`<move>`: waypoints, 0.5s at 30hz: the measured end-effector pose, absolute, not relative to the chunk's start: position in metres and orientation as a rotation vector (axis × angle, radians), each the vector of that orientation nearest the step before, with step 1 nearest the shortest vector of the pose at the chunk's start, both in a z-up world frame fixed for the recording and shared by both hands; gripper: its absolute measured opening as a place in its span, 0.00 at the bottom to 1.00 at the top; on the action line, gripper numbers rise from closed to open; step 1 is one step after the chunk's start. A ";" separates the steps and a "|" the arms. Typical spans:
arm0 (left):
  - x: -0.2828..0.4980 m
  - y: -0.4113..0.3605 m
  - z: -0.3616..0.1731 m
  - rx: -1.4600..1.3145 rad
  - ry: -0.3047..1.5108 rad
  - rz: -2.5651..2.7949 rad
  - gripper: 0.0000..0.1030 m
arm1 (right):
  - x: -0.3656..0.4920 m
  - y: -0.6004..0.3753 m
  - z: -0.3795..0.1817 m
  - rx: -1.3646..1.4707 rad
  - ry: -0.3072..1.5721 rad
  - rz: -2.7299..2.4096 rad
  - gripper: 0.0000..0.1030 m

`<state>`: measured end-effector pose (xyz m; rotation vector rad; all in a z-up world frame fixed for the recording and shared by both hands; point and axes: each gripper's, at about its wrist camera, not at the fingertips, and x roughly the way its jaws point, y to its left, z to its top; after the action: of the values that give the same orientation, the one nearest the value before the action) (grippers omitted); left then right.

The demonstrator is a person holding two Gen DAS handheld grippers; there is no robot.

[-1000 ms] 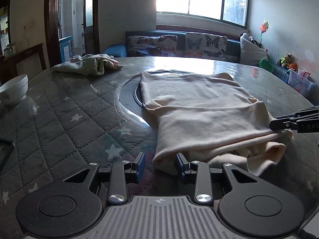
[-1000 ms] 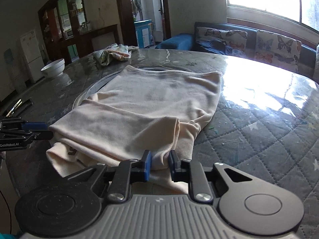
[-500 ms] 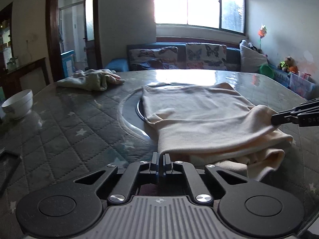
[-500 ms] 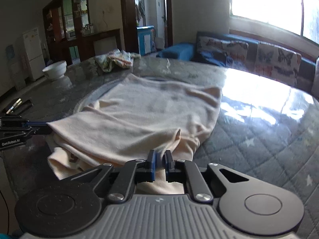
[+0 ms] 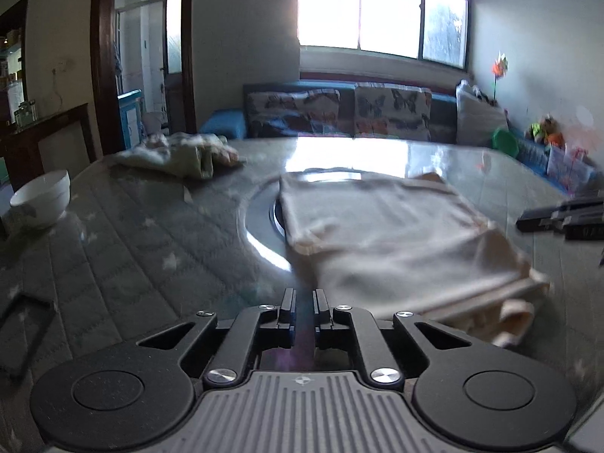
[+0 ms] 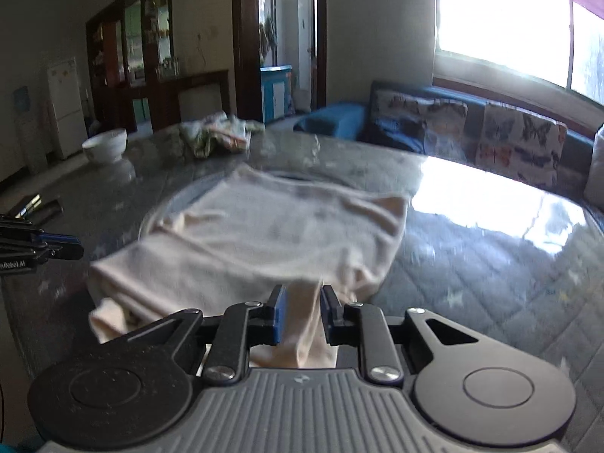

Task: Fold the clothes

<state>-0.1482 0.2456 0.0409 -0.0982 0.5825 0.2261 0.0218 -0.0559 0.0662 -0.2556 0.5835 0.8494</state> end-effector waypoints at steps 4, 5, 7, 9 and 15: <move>-0.121 0.242 0.045 -0.121 0.561 0.185 0.09 | 0.030 -0.039 0.057 -0.256 0.595 0.860 0.18; -0.113 0.240 0.044 -0.115 0.562 0.179 0.09 | 0.031 -0.035 0.054 -0.259 0.599 0.862 0.18; -0.095 0.237 0.038 -0.112 0.573 0.159 0.09 | 0.033 -0.028 0.049 -0.266 0.607 0.868 0.18; -0.079 0.235 0.031 -0.107 0.590 0.153 0.10 | 0.032 -0.025 0.044 -0.275 0.615 0.874 0.18; -0.056 0.247 0.008 -0.104 0.667 0.215 0.10 | 0.031 -0.026 0.031 -0.326 0.634 0.868 0.24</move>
<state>-0.0559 0.2471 0.0078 -0.1040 0.6669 0.2154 0.0311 -0.0263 0.0313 -0.3261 0.6342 0.8678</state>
